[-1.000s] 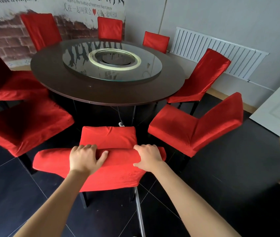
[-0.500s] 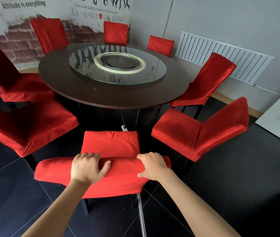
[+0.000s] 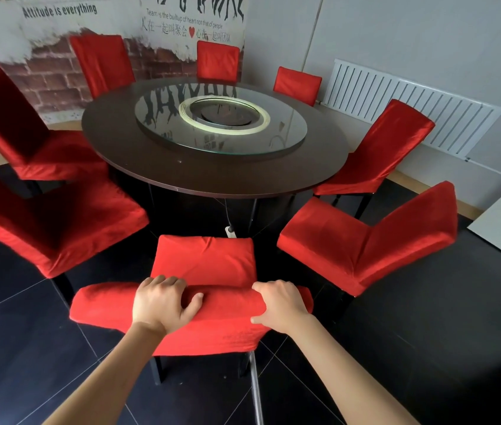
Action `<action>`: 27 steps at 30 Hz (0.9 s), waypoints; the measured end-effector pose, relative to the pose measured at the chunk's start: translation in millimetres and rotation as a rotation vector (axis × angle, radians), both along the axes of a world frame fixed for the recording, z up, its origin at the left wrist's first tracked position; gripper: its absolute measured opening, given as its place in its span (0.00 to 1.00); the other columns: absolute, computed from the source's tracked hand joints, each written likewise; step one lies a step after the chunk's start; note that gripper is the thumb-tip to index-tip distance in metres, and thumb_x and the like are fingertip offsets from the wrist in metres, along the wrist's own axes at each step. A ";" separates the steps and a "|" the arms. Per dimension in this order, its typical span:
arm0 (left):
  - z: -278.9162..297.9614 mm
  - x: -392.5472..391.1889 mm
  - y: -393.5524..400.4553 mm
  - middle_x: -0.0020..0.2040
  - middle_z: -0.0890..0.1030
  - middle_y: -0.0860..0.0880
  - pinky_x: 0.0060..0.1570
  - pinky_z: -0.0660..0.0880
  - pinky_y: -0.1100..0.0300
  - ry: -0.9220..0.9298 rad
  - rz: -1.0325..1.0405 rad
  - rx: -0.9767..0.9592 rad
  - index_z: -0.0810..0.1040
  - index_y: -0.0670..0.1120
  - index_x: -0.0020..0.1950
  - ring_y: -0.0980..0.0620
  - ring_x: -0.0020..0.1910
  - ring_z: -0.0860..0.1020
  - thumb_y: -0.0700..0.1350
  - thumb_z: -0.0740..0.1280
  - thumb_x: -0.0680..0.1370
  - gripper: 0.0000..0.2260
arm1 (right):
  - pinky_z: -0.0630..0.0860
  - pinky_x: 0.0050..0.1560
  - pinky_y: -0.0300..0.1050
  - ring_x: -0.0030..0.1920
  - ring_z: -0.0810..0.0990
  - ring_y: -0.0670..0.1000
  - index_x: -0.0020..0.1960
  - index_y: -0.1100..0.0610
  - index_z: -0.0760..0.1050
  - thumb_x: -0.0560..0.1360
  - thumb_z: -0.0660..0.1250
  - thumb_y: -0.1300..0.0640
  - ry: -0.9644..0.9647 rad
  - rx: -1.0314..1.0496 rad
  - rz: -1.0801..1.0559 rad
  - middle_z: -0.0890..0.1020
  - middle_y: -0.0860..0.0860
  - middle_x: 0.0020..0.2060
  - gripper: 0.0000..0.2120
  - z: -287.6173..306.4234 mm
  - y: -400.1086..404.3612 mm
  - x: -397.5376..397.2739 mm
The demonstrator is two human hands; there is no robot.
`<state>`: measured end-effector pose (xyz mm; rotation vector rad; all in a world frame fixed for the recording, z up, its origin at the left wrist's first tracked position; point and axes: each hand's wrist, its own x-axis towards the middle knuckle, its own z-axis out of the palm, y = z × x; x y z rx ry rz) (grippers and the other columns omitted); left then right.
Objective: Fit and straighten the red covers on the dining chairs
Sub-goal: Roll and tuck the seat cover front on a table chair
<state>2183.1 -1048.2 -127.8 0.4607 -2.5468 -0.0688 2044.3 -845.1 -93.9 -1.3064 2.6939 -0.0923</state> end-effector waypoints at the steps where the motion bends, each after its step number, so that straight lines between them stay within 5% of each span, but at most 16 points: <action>1: 0.0 0.5 -0.5 0.23 0.73 0.50 0.29 0.68 0.59 0.006 -0.003 0.001 0.75 0.44 0.27 0.46 0.23 0.72 0.65 0.43 0.78 0.36 | 0.75 0.55 0.47 0.48 0.80 0.53 0.59 0.54 0.75 0.67 0.76 0.42 0.003 -0.001 -0.001 0.83 0.51 0.46 0.26 -0.6 -0.2 0.5; 14: 3.3 8.0 -8.3 0.23 0.72 0.50 0.27 0.69 0.59 0.006 -0.044 0.003 0.76 0.44 0.27 0.47 0.22 0.71 0.64 0.44 0.79 0.35 | 0.74 0.58 0.47 0.53 0.80 0.53 0.64 0.53 0.73 0.67 0.75 0.41 0.022 -0.001 -0.026 0.83 0.50 0.50 0.31 -6.4 -5.1 8.6; 19: 5.1 8.1 -6.5 0.23 0.73 0.50 0.28 0.71 0.59 -0.048 -0.021 0.030 0.76 0.44 0.27 0.46 0.23 0.71 0.60 0.56 0.74 0.25 | 0.70 0.58 0.46 0.54 0.77 0.51 0.61 0.49 0.72 0.65 0.75 0.39 0.059 -0.011 -0.075 0.81 0.47 0.51 0.29 -11.3 -2.1 10.9; 27: 6.8 10.8 -4.4 0.24 0.73 0.49 0.29 0.70 0.58 -0.097 -0.012 0.058 0.74 0.44 0.27 0.46 0.24 0.72 0.59 0.57 0.73 0.22 | 0.67 0.60 0.50 0.60 0.73 0.51 0.63 0.46 0.67 0.67 0.73 0.38 0.051 0.066 -0.109 0.76 0.46 0.57 0.29 -7.2 -5.2 14.2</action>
